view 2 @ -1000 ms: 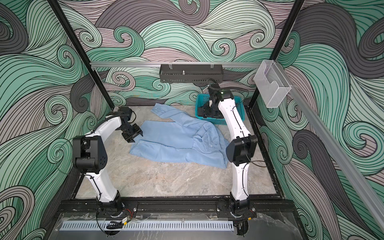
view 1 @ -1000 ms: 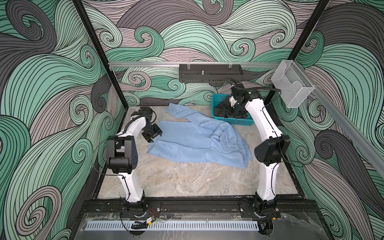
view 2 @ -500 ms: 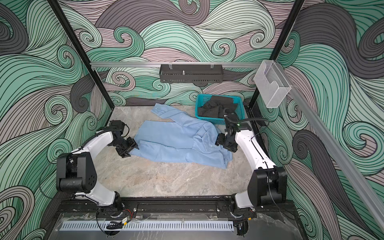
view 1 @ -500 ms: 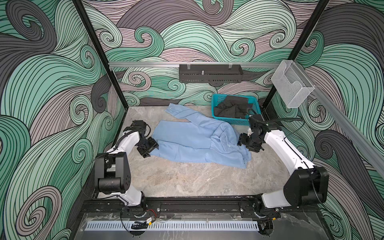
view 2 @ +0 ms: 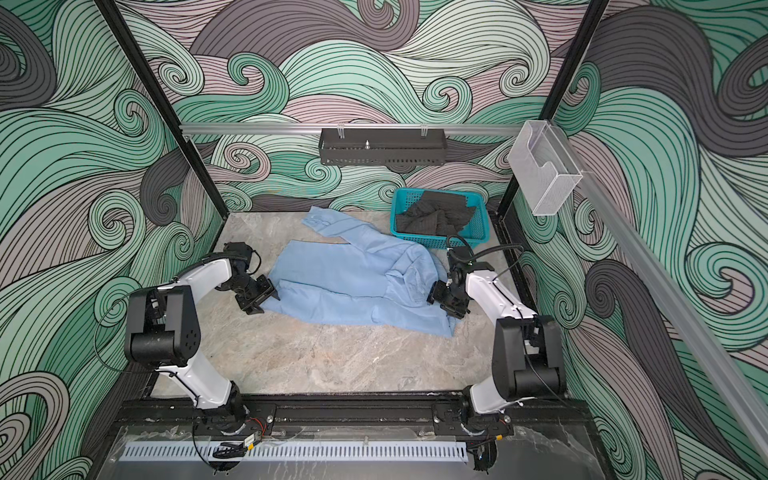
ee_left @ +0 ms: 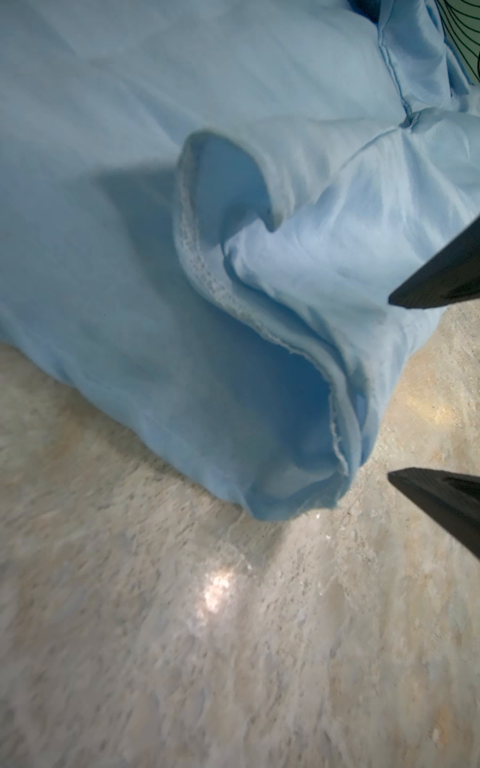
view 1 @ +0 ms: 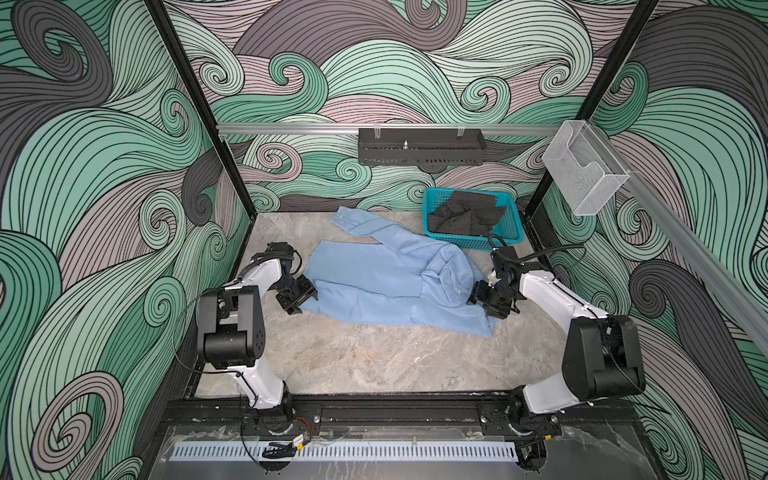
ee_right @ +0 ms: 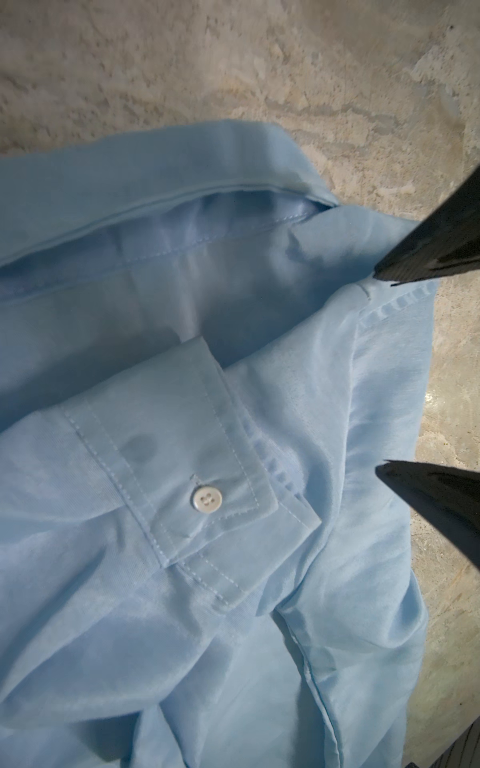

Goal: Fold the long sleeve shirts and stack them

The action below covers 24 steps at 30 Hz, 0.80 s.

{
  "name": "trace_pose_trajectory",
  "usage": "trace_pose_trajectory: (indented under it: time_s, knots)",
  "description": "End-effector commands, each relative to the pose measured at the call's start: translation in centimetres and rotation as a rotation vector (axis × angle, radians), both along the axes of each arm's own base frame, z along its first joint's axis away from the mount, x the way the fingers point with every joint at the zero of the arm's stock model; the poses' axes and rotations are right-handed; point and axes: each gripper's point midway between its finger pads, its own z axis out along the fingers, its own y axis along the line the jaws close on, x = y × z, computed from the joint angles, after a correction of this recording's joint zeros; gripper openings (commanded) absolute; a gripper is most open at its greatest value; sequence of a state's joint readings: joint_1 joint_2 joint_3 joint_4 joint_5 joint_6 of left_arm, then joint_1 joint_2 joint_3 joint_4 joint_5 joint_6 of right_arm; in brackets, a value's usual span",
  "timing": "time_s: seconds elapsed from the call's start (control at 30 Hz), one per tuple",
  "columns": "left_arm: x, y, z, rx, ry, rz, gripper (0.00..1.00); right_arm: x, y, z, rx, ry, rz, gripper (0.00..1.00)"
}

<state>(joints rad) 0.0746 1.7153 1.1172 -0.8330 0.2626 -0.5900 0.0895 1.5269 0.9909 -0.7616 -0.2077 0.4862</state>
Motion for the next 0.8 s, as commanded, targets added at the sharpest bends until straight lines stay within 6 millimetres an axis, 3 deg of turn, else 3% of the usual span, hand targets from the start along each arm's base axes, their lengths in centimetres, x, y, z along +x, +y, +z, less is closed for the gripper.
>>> trace_pose_trajectory:
  time_s: [0.0,0.2,0.3,0.6,0.77]
  knots:
    - [0.4,0.6,0.6,0.026,0.001,-0.016,0.62,0.6,0.2,-0.1,0.021,-0.024,0.011,0.67]
    - [0.6,1.5,-0.2,0.073,0.054,-0.011,0.37,0.1,0.2,-1.2,0.016,0.012,0.017,0.63]
    - [0.7,1.6,-1.0,0.075,0.077,0.002,0.34,-0.3,0.0,-1.5,0.009,0.023,0.011,0.65]
    - [1.2,1.5,-1.6,0.068,0.084,0.017,0.12,-0.5,-1.3,-0.9,-0.061,-0.005,0.004,0.72]
    - [1.2,1.4,-1.8,0.063,0.087,0.016,0.0,-0.4,-1.2,-1.5,-0.06,0.019,0.024,0.73]
